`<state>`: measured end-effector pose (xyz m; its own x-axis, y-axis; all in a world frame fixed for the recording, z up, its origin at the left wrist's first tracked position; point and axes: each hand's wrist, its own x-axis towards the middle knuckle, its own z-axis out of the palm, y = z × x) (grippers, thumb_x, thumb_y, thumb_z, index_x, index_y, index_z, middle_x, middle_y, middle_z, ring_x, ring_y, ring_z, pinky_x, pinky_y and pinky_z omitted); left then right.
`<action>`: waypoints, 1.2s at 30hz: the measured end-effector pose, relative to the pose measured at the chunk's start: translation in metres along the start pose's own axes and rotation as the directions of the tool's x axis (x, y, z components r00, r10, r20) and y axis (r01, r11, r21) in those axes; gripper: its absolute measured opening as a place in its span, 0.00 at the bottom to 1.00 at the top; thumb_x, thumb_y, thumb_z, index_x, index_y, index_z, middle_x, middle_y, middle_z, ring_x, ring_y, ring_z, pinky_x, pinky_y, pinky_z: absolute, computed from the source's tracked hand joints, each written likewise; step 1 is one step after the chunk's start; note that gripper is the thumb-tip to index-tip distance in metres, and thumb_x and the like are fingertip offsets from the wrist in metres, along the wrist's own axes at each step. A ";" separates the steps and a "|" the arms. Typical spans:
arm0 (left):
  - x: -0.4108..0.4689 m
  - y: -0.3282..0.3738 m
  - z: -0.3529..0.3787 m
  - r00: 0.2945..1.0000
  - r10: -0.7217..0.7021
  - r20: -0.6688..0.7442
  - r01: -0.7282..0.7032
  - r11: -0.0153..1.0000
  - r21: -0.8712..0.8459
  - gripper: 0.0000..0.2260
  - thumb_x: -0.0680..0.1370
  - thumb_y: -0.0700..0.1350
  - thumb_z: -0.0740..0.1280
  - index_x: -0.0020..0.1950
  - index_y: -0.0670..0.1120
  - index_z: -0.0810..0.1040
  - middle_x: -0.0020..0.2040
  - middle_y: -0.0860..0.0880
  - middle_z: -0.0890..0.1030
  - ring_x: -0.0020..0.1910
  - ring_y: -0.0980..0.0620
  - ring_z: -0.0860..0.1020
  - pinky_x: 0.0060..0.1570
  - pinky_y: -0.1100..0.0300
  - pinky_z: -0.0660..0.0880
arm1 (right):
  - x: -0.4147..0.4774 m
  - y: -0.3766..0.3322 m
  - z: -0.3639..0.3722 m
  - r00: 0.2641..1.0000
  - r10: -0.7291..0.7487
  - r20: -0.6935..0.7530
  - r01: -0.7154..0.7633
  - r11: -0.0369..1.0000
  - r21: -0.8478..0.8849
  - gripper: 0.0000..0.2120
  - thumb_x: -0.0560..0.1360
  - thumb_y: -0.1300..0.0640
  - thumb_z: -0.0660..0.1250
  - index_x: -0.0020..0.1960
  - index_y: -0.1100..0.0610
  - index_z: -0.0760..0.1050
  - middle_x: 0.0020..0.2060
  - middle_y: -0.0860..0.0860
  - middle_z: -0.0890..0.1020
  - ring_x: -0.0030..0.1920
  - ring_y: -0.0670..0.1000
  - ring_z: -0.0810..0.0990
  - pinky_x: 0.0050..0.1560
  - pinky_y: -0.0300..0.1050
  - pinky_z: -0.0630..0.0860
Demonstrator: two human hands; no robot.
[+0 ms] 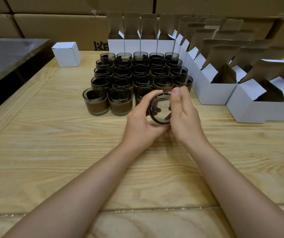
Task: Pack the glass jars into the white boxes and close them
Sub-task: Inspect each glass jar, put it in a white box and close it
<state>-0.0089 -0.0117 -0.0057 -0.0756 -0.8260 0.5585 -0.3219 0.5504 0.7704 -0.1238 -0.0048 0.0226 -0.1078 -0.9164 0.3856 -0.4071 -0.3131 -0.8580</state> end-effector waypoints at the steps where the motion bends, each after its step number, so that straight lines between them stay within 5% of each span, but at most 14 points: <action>1: 0.000 -0.001 0.000 1.000 0.002 0.000 -0.002 1.000 -0.009 0.31 0.63 0.46 0.76 0.65 0.57 0.71 0.54 0.64 0.77 0.50 0.62 0.79 0.54 0.66 0.74 | 0.000 0.000 0.000 1.000 0.005 0.002 -0.005 1.000 0.024 0.14 0.83 0.48 0.49 0.44 0.52 0.65 0.33 0.43 0.72 0.35 0.36 0.71 0.36 0.31 0.67; 5: 0.000 -0.005 0.000 1.000 0.018 -0.008 -0.018 0.999 -0.037 0.32 0.64 0.45 0.77 0.65 0.56 0.70 0.57 0.64 0.76 0.55 0.63 0.78 0.56 0.69 0.73 | 0.002 0.001 0.001 0.996 0.080 0.033 -0.084 0.988 0.127 0.18 0.83 0.47 0.47 0.53 0.59 0.68 0.44 0.49 0.78 0.44 0.41 0.76 0.47 0.37 0.72; 12: 0.001 -0.004 0.000 0.998 0.066 -0.015 -0.067 0.995 -0.077 0.32 0.65 0.46 0.79 0.66 0.48 0.71 0.59 0.63 0.75 0.58 0.63 0.76 0.56 0.69 0.72 | 0.007 0.000 -0.001 0.981 0.190 0.030 -0.189 0.928 0.320 0.13 0.84 0.51 0.52 0.49 0.53 0.73 0.34 0.37 0.78 0.34 0.32 0.75 0.36 0.28 0.71; 16: 0.001 -0.004 0.000 0.996 0.076 -0.041 -0.078 0.995 -0.059 0.32 0.65 0.45 0.79 0.67 0.48 0.71 0.60 0.63 0.75 0.59 0.63 0.75 0.59 0.68 0.71 | 0.005 0.001 0.000 0.967 0.241 0.079 -0.251 0.867 0.432 0.13 0.83 0.50 0.52 0.52 0.52 0.74 0.42 0.42 0.81 0.42 0.36 0.79 0.44 0.36 0.76; 19: 0.001 -0.005 0.000 0.995 0.070 -0.070 -0.074 0.996 -0.045 0.33 0.65 0.42 0.80 0.66 0.49 0.71 0.61 0.60 0.76 0.59 0.63 0.76 0.59 0.67 0.71 | 0.003 -0.001 0.001 0.922 0.348 0.166 -0.383 0.770 0.511 0.21 0.82 0.42 0.52 0.58 0.53 0.77 0.49 0.51 0.84 0.49 0.46 0.83 0.46 0.42 0.78; 22: 0.001 -0.004 0.000 0.993 0.075 -0.089 -0.079 0.996 -0.051 0.35 0.64 0.40 0.80 0.67 0.52 0.70 0.62 0.63 0.74 0.61 0.61 0.75 0.61 0.66 0.71 | 0.000 -0.005 0.000 0.838 0.400 0.371 -0.545 0.641 0.540 0.32 0.77 0.31 0.48 0.46 0.49 0.84 0.46 0.51 0.86 0.48 0.48 0.85 0.48 0.47 0.81; 25: 0.001 -0.004 0.001 0.992 0.065 -0.108 -0.073 0.995 -0.069 0.36 0.64 0.41 0.81 0.66 0.53 0.69 0.65 0.59 0.73 0.64 0.59 0.74 0.64 0.65 0.70 | 0.002 -0.004 -0.001 0.769 0.415 0.486 -0.639 0.500 0.585 0.36 0.76 0.30 0.46 0.58 0.54 0.81 0.54 0.55 0.84 0.55 0.54 0.83 0.52 0.53 0.80; 29: 0.002 -0.004 0.001 0.996 0.043 -0.084 -0.050 0.995 -0.084 0.36 0.64 0.42 0.81 0.66 0.52 0.66 0.70 0.51 0.71 0.65 0.62 0.72 0.63 0.67 0.69 | 0.003 -0.003 0.001 0.766 0.424 0.483 -0.640 0.427 0.639 0.29 0.79 0.37 0.53 0.64 0.58 0.76 0.55 0.55 0.83 0.55 0.53 0.83 0.53 0.51 0.79; 32: 0.002 -0.004 0.002 0.999 0.016 -0.031 -0.019 0.993 -0.118 0.40 0.62 0.40 0.81 0.69 0.44 0.64 0.70 0.48 0.69 0.67 0.56 0.71 0.66 0.57 0.70 | 0.001 -0.003 0.002 0.782 0.416 0.465 -0.617 0.405 0.675 0.24 0.78 0.40 0.57 0.60 0.57 0.78 0.52 0.56 0.84 0.51 0.53 0.84 0.48 0.49 0.81; 36: 0.001 -0.004 0.000 0.998 0.055 -0.005 -0.055 0.991 -0.120 0.44 0.64 0.45 0.79 0.73 0.43 0.59 0.71 0.48 0.67 0.71 0.51 0.68 0.68 0.49 0.69 | 0.002 -0.001 0.000 0.831 0.378 0.409 -0.554 0.485 0.677 0.20 0.74 0.42 0.65 0.55 0.56 0.80 0.52 0.58 0.84 0.55 0.57 0.83 0.60 0.56 0.77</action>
<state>-0.0078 -0.0144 -0.0080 -0.0884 -0.7938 0.6018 -0.2021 0.6059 0.7695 -0.1233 -0.0066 0.0239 0.1272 -0.9816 -0.1425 0.4768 0.1865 -0.8590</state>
